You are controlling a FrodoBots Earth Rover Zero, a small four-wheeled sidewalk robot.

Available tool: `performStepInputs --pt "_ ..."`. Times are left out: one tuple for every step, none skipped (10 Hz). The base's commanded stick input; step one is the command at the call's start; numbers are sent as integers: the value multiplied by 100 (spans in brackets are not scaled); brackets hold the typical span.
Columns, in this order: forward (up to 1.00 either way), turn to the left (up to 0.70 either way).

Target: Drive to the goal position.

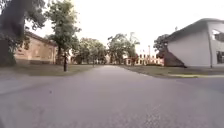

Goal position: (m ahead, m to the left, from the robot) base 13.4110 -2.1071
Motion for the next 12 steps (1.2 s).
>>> performStepInputs --pt "45 0" --pt "45 0" --pt "45 0" --pt "45 0" --pt "45 0" --pt "45 0" --pt "45 0" --pt "45 0" --pt "45 0" --pt "45 5" --pt "45 18" --pt "45 27"
